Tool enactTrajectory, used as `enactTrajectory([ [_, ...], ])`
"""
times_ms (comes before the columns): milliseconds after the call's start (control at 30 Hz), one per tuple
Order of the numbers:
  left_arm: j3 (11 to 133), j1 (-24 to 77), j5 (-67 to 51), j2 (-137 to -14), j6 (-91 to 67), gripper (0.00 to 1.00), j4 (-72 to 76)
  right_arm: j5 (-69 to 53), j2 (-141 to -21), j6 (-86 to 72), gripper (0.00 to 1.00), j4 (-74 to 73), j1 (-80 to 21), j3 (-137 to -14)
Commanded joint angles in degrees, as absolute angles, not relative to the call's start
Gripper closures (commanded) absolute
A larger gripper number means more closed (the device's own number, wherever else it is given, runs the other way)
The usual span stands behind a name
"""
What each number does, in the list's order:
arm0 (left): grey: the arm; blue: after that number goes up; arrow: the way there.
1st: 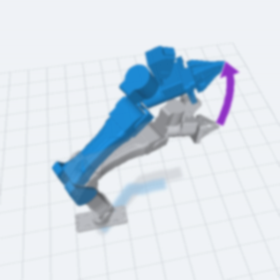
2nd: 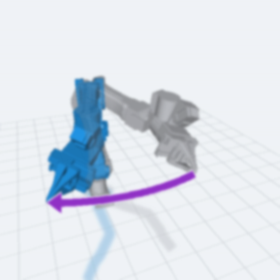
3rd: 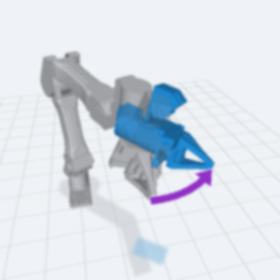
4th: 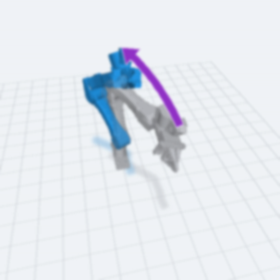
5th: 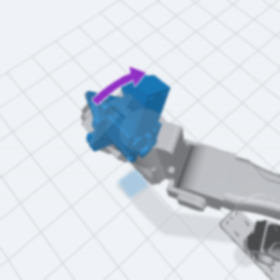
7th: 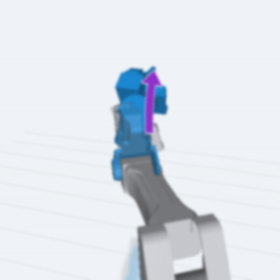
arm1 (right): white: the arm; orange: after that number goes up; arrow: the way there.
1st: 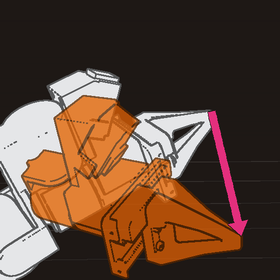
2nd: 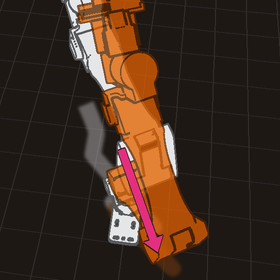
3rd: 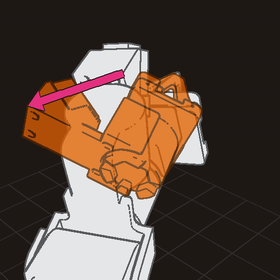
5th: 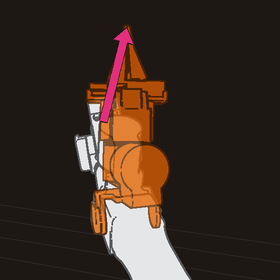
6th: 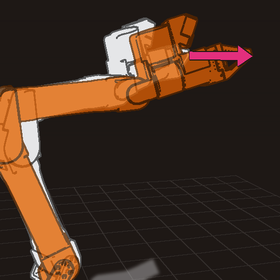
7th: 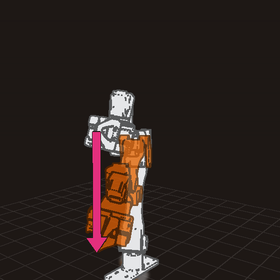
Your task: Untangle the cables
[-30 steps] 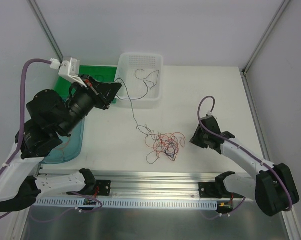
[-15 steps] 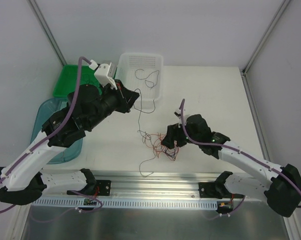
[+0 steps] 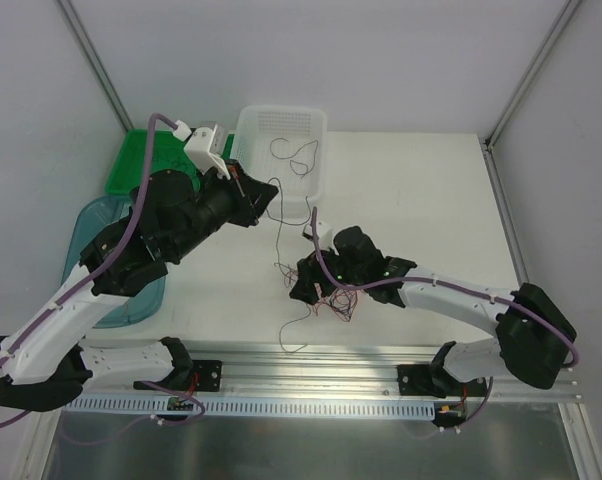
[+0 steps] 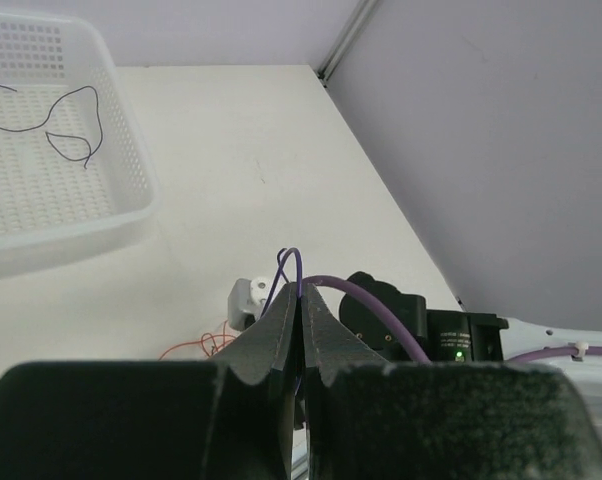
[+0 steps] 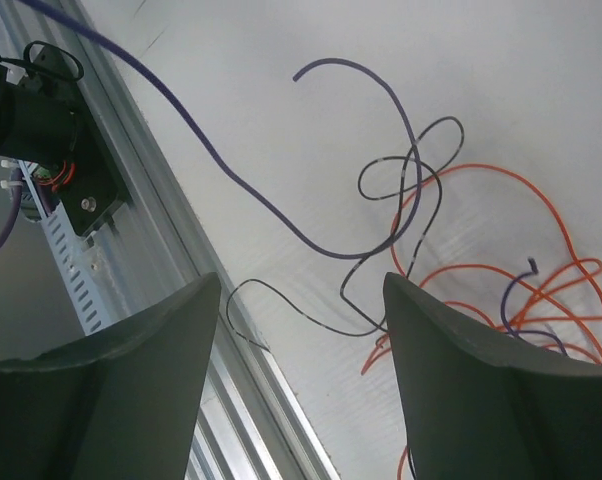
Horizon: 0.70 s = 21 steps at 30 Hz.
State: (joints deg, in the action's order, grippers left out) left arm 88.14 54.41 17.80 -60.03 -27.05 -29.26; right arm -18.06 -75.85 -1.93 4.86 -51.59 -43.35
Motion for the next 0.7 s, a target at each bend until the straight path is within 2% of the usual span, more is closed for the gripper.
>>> enactTrajectory([
  [0, 88.95, 54.76, 17.4, -58.54, -27.95, 1.0, -27.6, -19.6, -79.17, -0.53, 0.31, 10.63, -52.56, -45.88],
  [233, 89.12, 54.67, 19.51, -57.13, -26.54, 1.0, -27.6, -16.97, -82.18, -1.49, 0.39, 11.16, -52.47, -43.77],
  [333, 89.12, 54.76, 19.95, -56.87, -26.19, 1.0, -27.6, -16.26, -82.27, -1.58, 0.51, 11.16, -52.47, -43.07],
  [400, 89.03, 54.76, 20.13, -56.86, -25.75, 1.0, -27.6, -16.09, -82.18, -1.58, 0.65, 11.16, -52.47, -43.15],
  [433, 88.95, 54.76, 20.56, -56.78, -25.49, 1.0, -27.68, -15.47, -81.83, -1.5, 0.79, 10.64, -52.47, -43.24],
  [533, 88.6, 54.76, 22.4, -56.43, -24.18, 1.0, -28.47, -12.32, -80.17, -0.79, 0.97, 8.45, -51.95, -43.24],
  [667, 87.19, 54.67, 35.02, -55.55, -19.7, 1.0, -30.58, -8.8, -72.71, -0.44, 0.99, 0.72, -46.26, -41.49],
])
